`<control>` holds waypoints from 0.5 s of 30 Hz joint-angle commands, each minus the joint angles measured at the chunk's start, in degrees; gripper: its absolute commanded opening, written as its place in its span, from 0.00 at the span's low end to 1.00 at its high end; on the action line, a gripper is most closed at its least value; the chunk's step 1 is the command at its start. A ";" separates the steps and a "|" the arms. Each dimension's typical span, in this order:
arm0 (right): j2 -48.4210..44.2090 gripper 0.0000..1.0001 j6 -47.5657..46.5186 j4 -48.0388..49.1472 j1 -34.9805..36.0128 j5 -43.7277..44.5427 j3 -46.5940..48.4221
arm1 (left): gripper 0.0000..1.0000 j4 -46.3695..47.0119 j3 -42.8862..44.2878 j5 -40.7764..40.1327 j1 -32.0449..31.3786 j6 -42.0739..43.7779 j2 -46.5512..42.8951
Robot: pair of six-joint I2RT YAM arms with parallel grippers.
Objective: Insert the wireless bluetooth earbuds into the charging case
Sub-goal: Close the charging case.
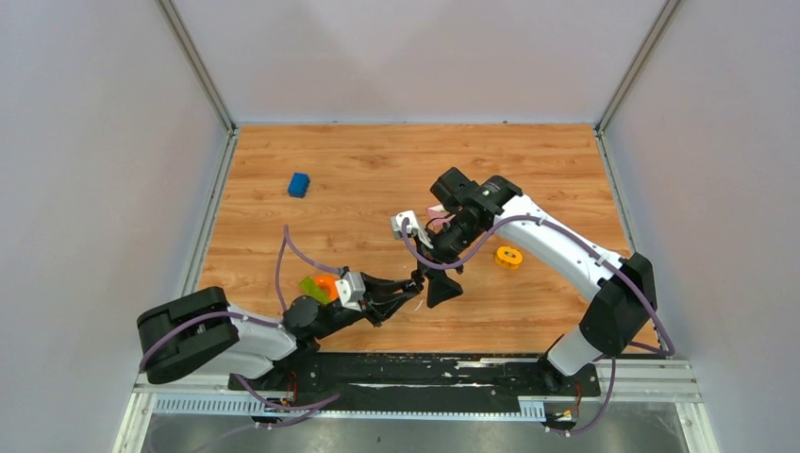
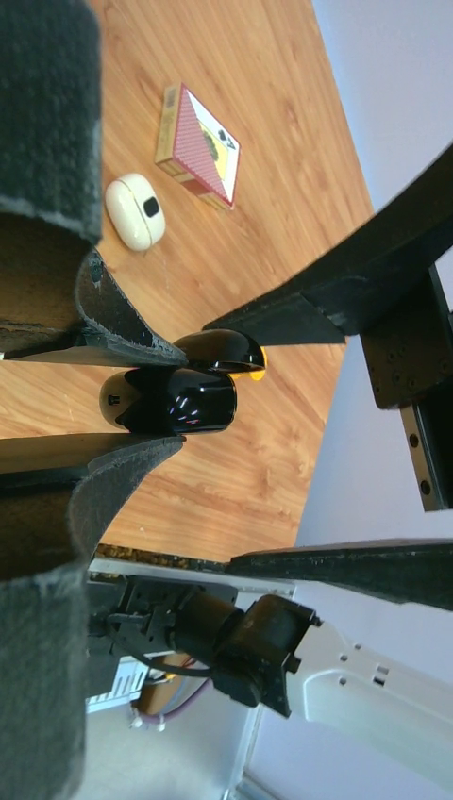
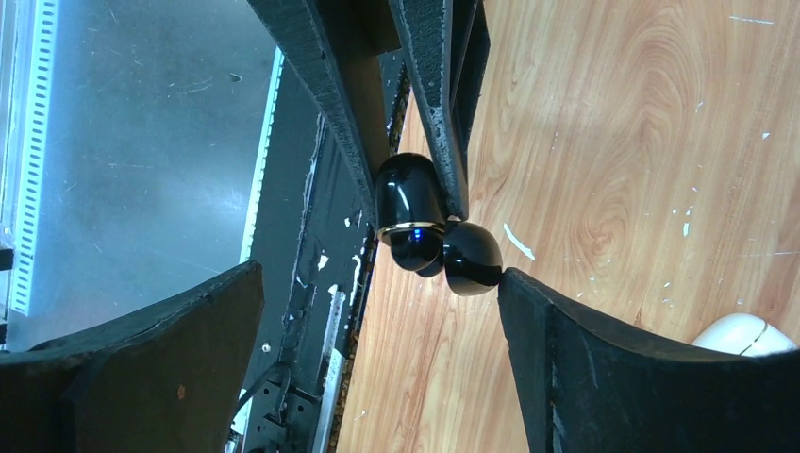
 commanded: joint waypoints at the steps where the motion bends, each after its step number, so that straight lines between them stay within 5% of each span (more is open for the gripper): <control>1: -3.03 0.94 -0.50 0.26 0.78 -3.59 -0.06 | 0.00 6.03 0.67 -9.29 0.24 -0.03 -0.10; 10: -6.87 0.94 1.31 2.34 0.63 0.41 -4.90 | 0.00 5.98 -0.95 -15.70 0.25 -0.86 0.64; 15: -7.66 0.99 10.11 10.76 -1.98 10.33 -7.98 | 0.00 -0.71 0.27 -23.74 0.23 -13.27 4.81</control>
